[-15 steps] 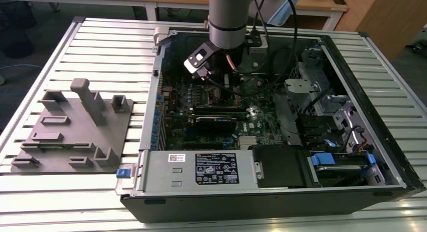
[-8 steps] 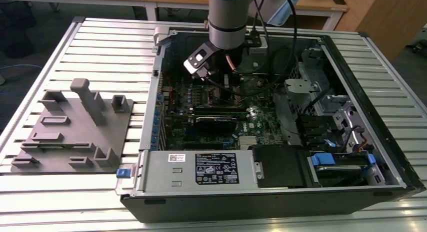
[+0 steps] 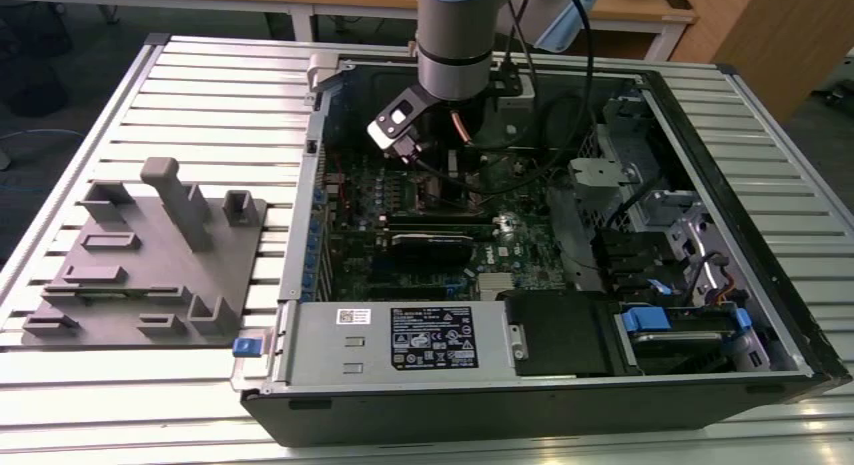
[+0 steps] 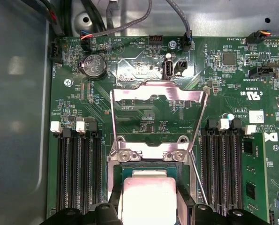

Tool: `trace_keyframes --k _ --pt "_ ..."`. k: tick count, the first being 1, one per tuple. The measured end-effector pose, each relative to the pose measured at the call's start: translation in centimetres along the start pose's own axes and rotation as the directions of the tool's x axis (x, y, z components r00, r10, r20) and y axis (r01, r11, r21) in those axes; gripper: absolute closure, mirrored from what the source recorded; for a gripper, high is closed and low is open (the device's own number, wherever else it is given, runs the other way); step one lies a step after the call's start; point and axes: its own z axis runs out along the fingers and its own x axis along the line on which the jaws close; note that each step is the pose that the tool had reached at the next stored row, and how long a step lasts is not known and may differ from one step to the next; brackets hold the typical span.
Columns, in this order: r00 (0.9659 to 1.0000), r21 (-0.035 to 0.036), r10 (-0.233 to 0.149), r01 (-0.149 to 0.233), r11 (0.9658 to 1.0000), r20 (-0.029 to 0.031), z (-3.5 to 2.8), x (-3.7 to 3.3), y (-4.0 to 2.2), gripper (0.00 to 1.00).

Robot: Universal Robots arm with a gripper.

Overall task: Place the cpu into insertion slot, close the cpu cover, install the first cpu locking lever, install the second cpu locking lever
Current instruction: 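Place the cpu into insertion slot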

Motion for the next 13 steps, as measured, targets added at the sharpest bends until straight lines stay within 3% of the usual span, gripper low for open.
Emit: trace_keyframes --k 13 --pt "1.0000 -0.0001 0.000 0.000 1.0000 -0.0001 0.16 -0.09 -0.01 0.46"
